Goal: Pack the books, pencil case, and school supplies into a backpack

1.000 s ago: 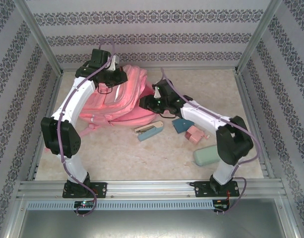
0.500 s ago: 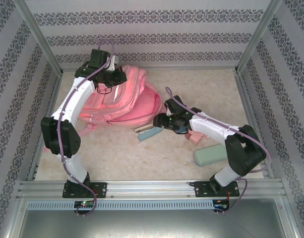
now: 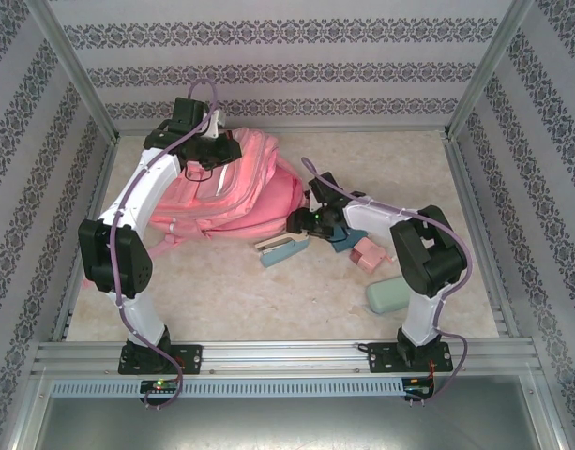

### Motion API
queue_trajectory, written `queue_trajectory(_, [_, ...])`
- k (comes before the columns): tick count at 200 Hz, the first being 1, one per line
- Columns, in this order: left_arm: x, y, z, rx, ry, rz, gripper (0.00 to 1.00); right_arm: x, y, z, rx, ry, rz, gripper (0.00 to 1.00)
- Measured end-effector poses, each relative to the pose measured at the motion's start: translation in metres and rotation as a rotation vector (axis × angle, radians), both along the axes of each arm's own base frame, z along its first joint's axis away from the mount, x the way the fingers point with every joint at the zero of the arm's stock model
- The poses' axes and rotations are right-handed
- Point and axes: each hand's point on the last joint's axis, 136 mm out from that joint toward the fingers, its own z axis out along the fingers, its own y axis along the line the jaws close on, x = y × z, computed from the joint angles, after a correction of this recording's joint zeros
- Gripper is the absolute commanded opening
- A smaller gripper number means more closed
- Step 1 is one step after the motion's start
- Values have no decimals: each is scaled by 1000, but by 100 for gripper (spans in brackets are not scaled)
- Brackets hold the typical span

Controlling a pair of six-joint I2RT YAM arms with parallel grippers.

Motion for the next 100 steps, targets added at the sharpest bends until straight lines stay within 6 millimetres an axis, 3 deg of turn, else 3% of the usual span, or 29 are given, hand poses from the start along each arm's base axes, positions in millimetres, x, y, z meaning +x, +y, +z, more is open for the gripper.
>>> queue_trajectory(62, [0,-1,-1,-3,0,-2,0,-67,29,10,39,24,124,65])
queue_trajectory(100, [0,-1,-1,-3,0,-3,0,-85,42,25,36,-10,200,65])
